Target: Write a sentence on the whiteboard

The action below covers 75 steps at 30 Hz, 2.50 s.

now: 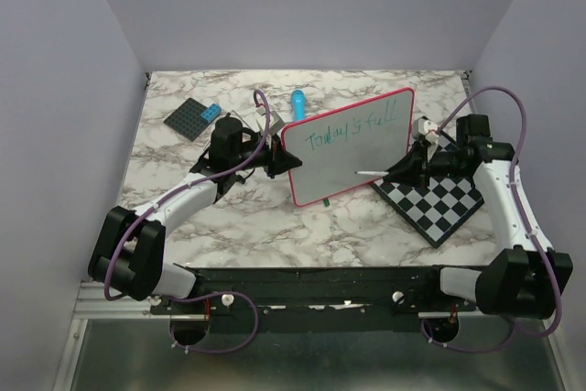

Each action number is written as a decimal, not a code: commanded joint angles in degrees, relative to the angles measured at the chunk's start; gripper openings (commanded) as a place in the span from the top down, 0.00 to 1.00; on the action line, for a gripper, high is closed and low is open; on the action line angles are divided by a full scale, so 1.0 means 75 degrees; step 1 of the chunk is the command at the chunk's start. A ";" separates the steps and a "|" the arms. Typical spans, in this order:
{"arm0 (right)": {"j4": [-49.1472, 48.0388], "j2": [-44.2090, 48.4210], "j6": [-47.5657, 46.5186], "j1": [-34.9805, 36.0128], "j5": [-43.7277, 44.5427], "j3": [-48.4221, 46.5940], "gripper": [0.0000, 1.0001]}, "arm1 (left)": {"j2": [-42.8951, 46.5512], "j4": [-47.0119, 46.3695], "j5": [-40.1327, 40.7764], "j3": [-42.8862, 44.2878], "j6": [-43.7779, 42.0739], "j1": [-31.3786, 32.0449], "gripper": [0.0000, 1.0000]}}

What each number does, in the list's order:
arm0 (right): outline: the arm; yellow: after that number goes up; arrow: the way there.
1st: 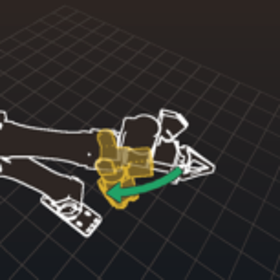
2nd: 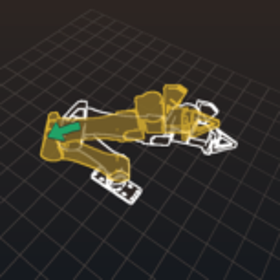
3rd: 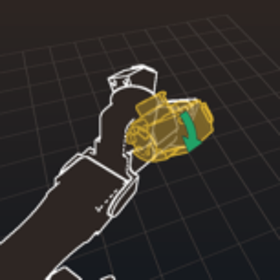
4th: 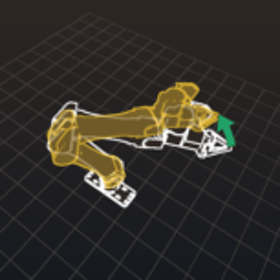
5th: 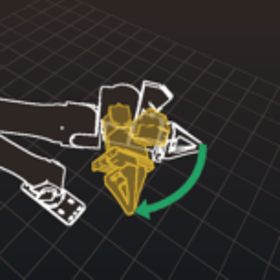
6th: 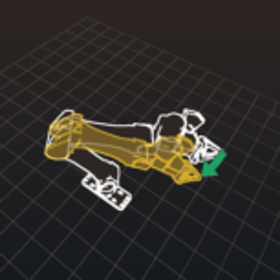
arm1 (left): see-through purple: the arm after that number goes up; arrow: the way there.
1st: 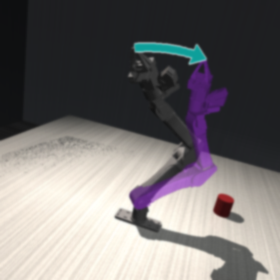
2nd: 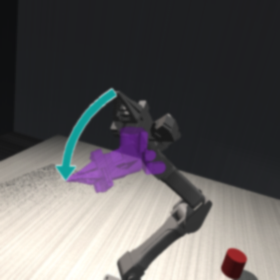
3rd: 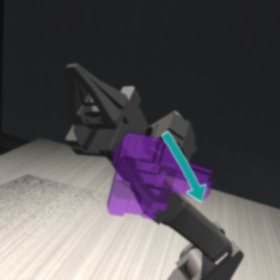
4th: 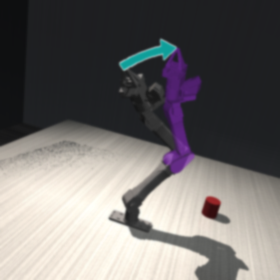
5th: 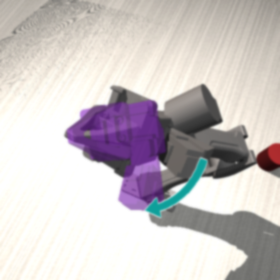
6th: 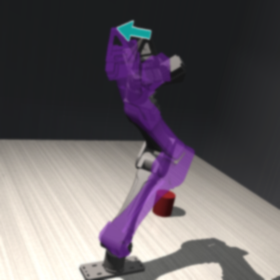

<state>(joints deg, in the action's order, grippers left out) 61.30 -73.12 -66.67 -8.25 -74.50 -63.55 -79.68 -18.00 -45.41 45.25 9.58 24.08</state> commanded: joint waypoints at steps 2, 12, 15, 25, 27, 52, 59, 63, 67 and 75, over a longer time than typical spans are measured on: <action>-0.1559 0.0936 0.1060 0.0923 0.1353 0.0797 0.99 | -0.0146 0.0783 0.0242 -0.0210 0.0163 0.0130 1.00; -0.1985 0.1300 0.1975 0.1756 0.1777 0.0797 1.00 | -0.0122 0.0771 0.0570 -0.0280 0.0527 0.0340 1.00; -0.2138 0.1359 0.2151 0.1885 0.1836 0.0903 1.00 | -0.0134 0.0771 0.0605 -0.0268 0.0527 0.0376 1.00; -0.2840 0.1301 0.2690 0.2260 0.1624 0.1406 0.99 | -0.0110 0.0923 0.0863 -0.0245 0.0492 0.0493 1.00; -0.2981 0.1289 0.2702 0.2307 0.1683 0.1430 0.99 | -0.0099 0.0970 0.0921 -0.0233 0.0457 0.0516 1.00; -0.3298 0.1125 0.2914 0.2354 0.1988 0.1313 1.00 | 0.0042 0.1333 0.1156 -0.0128 0.0187 0.0575 1.00; -0.3415 0.0914 0.2481 0.2459 0.1999 0.1266 1.00 | -0.0005 0.1333 0.1132 -0.0116 0.0175 0.0575 1.00; -0.3544 0.0762 0.2199 0.2973 0.2234 0.1231 1.00 | -0.0052 0.1333 0.1121 -0.0116 0.0187 0.0575 1.00; -0.4000 0.0609 0.2525 0.3548 0.2608 0.1254 0.99 | -0.0040 0.1322 0.1109 -0.0128 0.0199 0.0575 1.00; -0.5688 0.0469 0.3663 0.3901 0.3722 0.1383 0.99 | -0.0075 0.1333 0.1039 -0.0116 0.0222 0.0575 1.00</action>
<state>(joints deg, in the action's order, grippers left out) 26.83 -68.90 -43.81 20.51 -52.25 -52.99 -78.96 -16.71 -40.53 45.10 14.79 28.10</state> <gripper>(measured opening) 0.140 0.091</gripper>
